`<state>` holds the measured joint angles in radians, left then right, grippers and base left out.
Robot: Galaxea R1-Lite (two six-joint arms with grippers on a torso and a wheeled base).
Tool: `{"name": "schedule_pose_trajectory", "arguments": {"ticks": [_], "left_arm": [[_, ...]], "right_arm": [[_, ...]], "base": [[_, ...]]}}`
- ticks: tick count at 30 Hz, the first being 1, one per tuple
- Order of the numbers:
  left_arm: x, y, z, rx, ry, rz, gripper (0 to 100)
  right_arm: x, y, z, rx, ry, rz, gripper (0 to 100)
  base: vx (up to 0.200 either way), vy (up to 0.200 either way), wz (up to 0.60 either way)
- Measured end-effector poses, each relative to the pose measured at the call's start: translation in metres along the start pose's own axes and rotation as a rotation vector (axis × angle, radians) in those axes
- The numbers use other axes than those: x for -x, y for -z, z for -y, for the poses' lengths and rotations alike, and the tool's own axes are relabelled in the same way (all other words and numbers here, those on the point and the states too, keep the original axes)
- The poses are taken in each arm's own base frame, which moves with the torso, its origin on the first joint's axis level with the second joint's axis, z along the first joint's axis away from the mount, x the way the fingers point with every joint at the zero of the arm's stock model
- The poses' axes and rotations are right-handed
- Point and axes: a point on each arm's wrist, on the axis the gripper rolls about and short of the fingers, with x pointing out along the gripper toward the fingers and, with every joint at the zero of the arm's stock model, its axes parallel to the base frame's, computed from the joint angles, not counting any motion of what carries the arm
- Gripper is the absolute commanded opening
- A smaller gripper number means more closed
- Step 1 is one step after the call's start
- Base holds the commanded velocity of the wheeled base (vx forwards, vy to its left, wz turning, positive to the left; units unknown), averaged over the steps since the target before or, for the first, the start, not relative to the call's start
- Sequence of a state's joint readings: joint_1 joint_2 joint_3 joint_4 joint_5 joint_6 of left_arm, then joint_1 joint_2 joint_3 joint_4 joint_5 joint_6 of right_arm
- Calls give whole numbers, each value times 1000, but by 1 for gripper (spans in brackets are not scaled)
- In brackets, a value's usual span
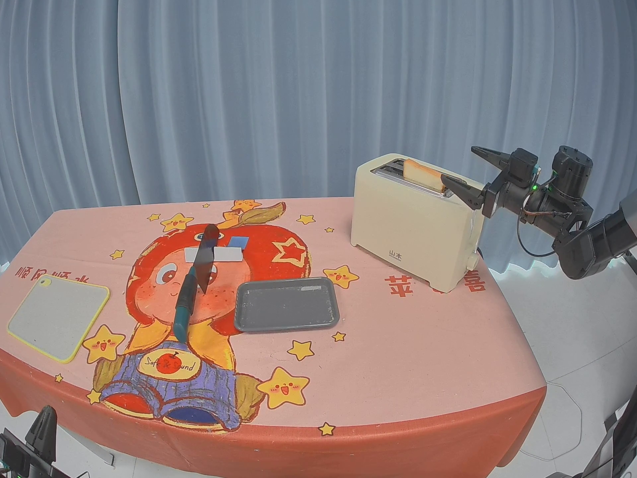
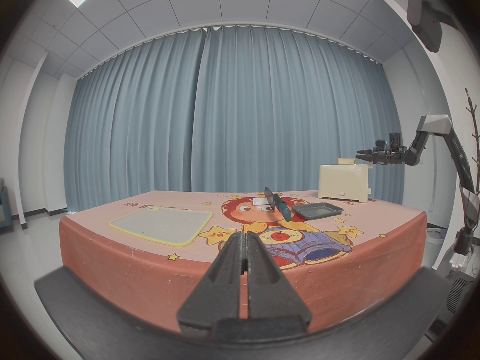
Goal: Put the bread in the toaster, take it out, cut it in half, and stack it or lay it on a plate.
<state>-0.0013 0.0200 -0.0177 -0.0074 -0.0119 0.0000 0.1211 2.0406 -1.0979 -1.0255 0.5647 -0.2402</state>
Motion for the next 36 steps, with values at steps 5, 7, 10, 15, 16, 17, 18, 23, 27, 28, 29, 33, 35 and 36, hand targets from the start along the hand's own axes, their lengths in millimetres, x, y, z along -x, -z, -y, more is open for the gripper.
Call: {"name": "schedule_pose_trajectory", "arguments": {"ticks": [5,7,10,15,16,17,18,23,27,28,29,33,35,36], "left_arm": [[0,0,0,0,1,0,0],[0,0,0,0,0,0,0],[0,0,0,0,1,0,0],[0,0,0,0,0,0,0],[0,0,0,0,0,0,0],[0,0,0,0,1,0,0],[0,0,0,0,0,0,0],[0,0,0,0,0,0,0],[0,0,0,0,1,0,0],[0,0,0,0,1,0,0],[0,0,0,0,1,0,0],[0,0,0,0,1,0,0],[0,0,0,0,1,0,0],[0,0,0,0,1,0,0]], "right_arm": [[6,-13,0,-42,24,19,100],[10,-19,-2,-63,31,22,100],[18,-27,-8,-84,45,18,100],[33,-34,-18,-101,111,-5,100],[36,-35,-19,-103,115,-7,100],[38,-37,-21,-104,117,-7,100],[40,-38,-22,-104,118,-7,100],[52,-43,-28,-116,122,-9,100],[61,-47,-32,-139,156,-19,100],[64,-47,-34,-144,170,-24,100],[67,-47,-36,-149,181,-30,100],[78,-50,-43,-158,196,-39,100],[84,-52,-46,-160,197,-40,100],[87,-53,-48,-161,199,-40,100]], "base": [[0,0,0],[0,0,0],[0,0,0],[0,0,0],[0,0,0],[0,0,0],[0,0,0],[0,0,0],[0,0,0],[0,0,0],[0,0,0],[0,0,0],[0,0,0],[0,0,0]]}}
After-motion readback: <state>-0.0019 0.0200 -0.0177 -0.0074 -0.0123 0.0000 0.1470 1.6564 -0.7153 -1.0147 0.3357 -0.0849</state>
